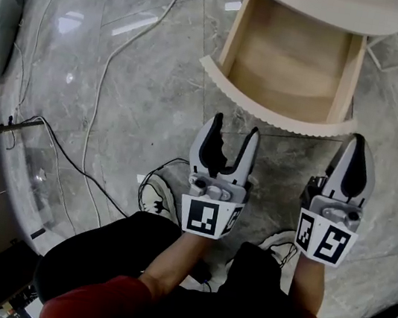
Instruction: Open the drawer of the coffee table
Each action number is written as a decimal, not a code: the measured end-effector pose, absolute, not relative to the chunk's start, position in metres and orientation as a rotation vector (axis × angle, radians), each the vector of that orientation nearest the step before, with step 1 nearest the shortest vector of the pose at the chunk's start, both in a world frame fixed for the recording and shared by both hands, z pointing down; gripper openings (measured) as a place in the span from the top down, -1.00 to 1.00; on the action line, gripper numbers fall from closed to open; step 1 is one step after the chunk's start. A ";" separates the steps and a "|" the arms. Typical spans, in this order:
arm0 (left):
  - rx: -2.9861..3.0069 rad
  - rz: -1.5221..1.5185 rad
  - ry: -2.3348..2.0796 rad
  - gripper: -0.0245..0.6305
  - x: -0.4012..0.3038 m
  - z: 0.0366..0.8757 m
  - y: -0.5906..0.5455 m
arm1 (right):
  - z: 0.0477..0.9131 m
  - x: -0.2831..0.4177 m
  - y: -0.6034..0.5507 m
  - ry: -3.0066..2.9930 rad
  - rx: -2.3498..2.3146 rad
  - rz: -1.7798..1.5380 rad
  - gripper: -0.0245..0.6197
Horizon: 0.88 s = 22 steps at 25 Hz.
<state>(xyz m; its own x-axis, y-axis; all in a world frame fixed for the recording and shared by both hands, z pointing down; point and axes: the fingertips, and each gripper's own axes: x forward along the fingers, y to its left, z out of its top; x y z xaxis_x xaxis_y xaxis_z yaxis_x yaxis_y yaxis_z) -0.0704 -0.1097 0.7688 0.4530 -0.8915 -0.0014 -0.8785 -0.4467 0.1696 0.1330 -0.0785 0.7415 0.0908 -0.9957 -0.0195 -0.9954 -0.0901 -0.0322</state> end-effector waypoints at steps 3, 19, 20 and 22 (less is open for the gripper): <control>2.800 0.010 -1.590 0.11 -0.062 0.748 -0.110 | 0.740 0.132 -0.078 2.090 -2.288 -0.005 0.85; 3.040 0.176 -1.435 0.11 -0.053 0.605 -0.170 | 0.612 0.132 -0.088 2.123 -2.379 -0.081 0.85; 3.050 0.187 -1.418 0.11 -0.051 0.584 -0.175 | 0.592 0.130 -0.089 2.125 -2.381 -0.096 0.85; 3.048 0.202 -1.409 0.11 -0.050 0.540 -0.185 | 0.547 0.127 -0.091 2.130 -2.386 -0.115 0.85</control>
